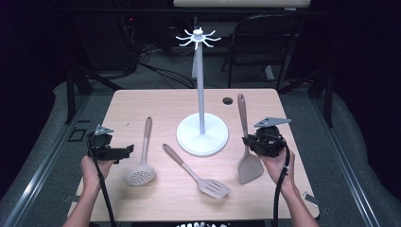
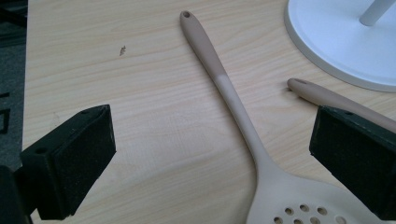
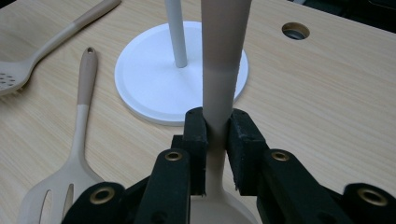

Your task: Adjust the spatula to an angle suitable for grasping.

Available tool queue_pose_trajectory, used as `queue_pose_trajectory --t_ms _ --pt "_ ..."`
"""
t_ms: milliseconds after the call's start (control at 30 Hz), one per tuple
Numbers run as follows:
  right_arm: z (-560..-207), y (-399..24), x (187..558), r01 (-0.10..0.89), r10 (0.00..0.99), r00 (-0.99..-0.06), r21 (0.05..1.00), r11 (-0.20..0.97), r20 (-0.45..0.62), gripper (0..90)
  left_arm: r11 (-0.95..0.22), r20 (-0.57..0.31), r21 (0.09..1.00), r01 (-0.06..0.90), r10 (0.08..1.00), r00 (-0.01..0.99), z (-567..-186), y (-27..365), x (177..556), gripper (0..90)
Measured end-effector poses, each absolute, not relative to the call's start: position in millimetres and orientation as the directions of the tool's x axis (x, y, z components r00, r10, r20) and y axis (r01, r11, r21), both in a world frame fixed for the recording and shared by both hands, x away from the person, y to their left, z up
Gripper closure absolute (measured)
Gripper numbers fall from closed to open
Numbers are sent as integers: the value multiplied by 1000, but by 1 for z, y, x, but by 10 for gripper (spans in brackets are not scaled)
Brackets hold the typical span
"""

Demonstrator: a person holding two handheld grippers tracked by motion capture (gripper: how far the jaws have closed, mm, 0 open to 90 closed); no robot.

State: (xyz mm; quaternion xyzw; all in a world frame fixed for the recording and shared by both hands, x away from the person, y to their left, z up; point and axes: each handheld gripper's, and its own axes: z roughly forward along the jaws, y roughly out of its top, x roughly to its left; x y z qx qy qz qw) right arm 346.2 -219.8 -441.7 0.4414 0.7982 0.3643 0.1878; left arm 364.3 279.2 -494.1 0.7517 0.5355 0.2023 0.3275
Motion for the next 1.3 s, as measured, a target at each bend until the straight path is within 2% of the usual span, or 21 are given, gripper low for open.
queue_pose_trajectory --t_ms 300,867,1300 --pt "-437 -197 346 531 812 -584 751 393 -12 786 -212 -54 713 668 934 354 -493 281 365 3" --pt "-424 -168 358 476 781 -625 784 398 -17 786 -219 -59 723 655 925 374 -493 271 365 4" --pt "-431 -153 356 459 760 -650 790 406 -13 786 -215 -90 755 620 902 423 -481 255 361 5"
